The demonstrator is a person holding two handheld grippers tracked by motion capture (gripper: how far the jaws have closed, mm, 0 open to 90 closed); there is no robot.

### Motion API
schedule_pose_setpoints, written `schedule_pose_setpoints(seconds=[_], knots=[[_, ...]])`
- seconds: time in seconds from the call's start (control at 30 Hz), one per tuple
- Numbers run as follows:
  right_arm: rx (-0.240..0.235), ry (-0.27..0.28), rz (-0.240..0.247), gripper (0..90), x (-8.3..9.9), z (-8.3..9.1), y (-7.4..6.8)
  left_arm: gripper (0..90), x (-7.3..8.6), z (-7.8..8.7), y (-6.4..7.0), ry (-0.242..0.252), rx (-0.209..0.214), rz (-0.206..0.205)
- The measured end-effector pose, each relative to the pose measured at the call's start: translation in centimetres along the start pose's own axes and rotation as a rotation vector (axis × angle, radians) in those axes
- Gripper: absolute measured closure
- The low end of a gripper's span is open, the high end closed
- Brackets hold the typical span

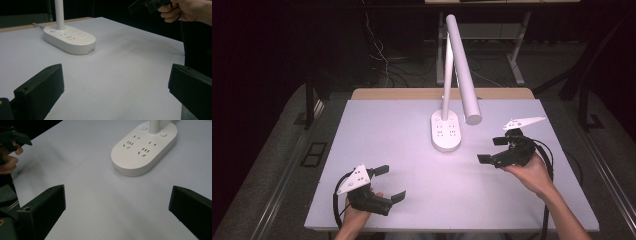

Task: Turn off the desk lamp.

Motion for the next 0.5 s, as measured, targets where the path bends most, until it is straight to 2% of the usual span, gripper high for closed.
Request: schedule_pose_setpoints(seconds=[0.5], knots=[[0.012, -0.023, 0.022, 0.8, -3.2, -2.1, 1.1, 0.0, 0.0, -0.1, 0.0, -0.002, 0.005, 0.0]])
Point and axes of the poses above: each handheld gripper's, and its own axes: z roughly backward along the jaws, x roughly out of its underside, y roughly to its right, the point moved 2 cm from there along -z, roughly forward along the jaws, and after that the axes turned 6 degrees about y, right-handed, at the moved point
